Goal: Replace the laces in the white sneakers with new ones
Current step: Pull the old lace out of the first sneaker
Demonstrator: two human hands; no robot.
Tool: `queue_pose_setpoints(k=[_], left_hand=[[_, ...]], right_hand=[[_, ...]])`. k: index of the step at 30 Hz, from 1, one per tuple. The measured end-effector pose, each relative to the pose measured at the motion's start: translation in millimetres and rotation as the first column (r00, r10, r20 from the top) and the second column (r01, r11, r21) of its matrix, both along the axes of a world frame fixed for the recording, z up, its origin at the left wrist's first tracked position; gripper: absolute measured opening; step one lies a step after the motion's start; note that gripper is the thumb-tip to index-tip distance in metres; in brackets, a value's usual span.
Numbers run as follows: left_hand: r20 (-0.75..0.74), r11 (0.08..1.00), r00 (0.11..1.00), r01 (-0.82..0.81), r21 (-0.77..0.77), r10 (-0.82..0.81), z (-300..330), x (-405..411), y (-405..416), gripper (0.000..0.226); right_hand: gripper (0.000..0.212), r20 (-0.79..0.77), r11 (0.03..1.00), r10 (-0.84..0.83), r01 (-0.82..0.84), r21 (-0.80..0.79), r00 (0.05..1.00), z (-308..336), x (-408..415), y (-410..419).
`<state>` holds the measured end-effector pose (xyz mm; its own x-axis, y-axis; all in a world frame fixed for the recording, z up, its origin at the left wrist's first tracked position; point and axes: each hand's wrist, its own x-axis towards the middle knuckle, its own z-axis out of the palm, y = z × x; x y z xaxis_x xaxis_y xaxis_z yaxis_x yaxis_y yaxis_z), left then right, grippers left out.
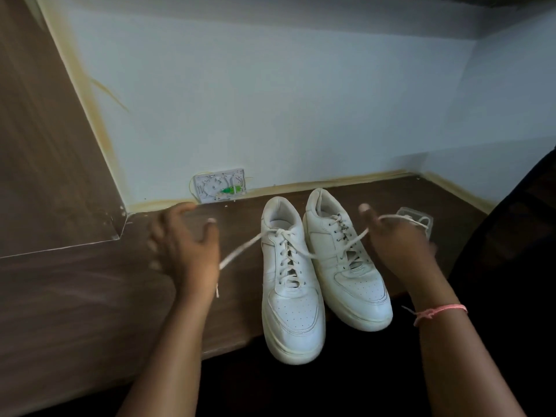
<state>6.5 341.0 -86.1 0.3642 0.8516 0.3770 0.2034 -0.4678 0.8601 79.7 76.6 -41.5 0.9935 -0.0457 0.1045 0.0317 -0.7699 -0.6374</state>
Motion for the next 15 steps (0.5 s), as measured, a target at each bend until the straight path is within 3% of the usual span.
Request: queue_pose_setpoints(k=[1,2,4,6,8,11,15], left_hand=[[-0.044,0.986,0.996,0.081,0.147,-0.076,2.5,0.0,-10.6,0.023],[-0.082,0.956,0.984,0.174,0.235,-0.159,5.1,-0.2,-23.0,0.017],[-0.153,0.907,0.951,0.305,0.292,-0.27,0.9,3.0,-40.4,0.016],[-0.193,0.886,0.939,0.335,0.321,-0.285,-4.0,4.7,-52.1,0.017],[-0.203,0.888,0.941,0.325,0.325,-0.27,-6.8,6.3,-57.8,0.019],[-0.193,0.895,0.947,0.308,0.324,-0.256,-8.3,8.9,-59.6,0.02],[-0.18,0.894,0.955,0.287,0.344,-0.237,-10.4,10.3,-60.9,0.012]], right_hand=[[0.071,-0.01,0.964,0.069,-0.069,-0.257,0.998,3.9,-6.4,3.8],[0.074,-0.069,0.939,0.14,-0.155,-0.308,0.988,7.8,-10.6,8.4],[0.065,-0.17,0.949,0.273,-0.294,-0.114,0.947,13.9,-19.6,25.4],[0.039,0.018,0.94,0.34,-0.339,-0.043,0.94,6.5,-24.5,47.4],[0.014,0.279,0.939,0.342,-0.333,-0.083,0.897,-9.4,-25.9,67.5],[0.02,0.435,0.932,0.363,-0.323,-0.165,0.824,-37.8,-22.3,83.1],[0.013,0.556,0.957,0.29,-0.24,-0.163,0.779,-50.2,-21.4,90.6]])
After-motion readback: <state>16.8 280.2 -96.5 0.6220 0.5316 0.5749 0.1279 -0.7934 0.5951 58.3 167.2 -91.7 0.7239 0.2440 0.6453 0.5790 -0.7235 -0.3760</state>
